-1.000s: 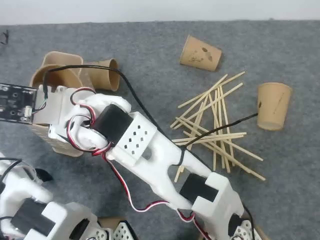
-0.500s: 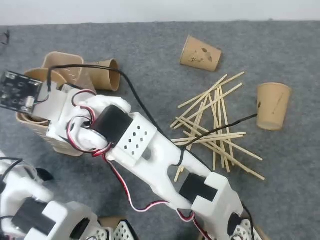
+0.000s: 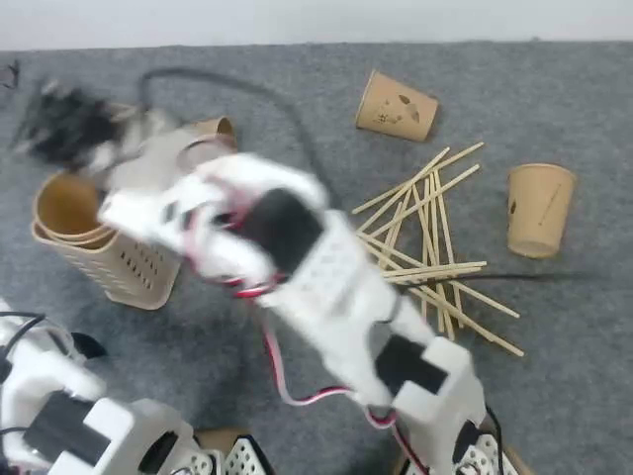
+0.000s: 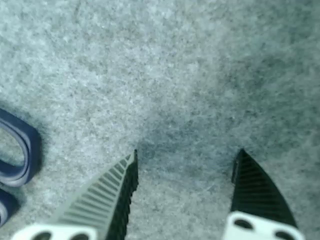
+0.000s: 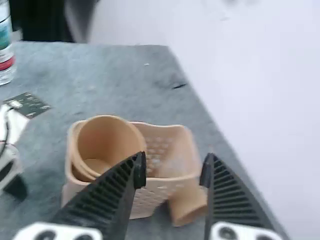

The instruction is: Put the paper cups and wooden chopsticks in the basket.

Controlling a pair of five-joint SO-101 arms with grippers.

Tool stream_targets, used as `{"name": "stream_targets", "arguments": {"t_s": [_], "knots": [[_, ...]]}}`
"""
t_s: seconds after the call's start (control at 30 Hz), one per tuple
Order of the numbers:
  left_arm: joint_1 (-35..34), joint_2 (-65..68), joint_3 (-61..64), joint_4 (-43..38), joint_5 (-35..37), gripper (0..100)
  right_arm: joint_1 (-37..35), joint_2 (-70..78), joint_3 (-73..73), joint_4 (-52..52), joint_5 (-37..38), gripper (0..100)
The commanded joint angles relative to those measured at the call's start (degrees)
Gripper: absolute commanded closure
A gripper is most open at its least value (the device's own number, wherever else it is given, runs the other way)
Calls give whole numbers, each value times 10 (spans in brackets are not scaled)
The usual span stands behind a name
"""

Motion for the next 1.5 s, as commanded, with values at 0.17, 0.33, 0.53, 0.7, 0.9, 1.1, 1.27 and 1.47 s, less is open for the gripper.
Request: {"name": "stream_targets", "arguments": {"t_s": [0.17,0.33,0.53,0.7,0.9,1.1,1.27,1.47], "knots": [[13,-8,7,-7,-6,698,290,-93,-47,153,-5,786],[13,-8,7,-7,-6,698,487,-69,-42,199,-6,965],[12,-8,7,-7,-6,698,572,86,-42,125,-11,995],[10,-8,7,-7,-4,698,558,237,-47,-22,-9,992],[10,-8,7,-7,-4,698,515,327,-47,-143,-7,992],[12,-8,7,-7,-4,698,501,394,-47,-264,-6,992],[13,-8,7,-7,-4,698,493,454,-46,-272,-5,992],[13,-8,7,-7,-4,698,497,511,-47,-230,17,992]]}}
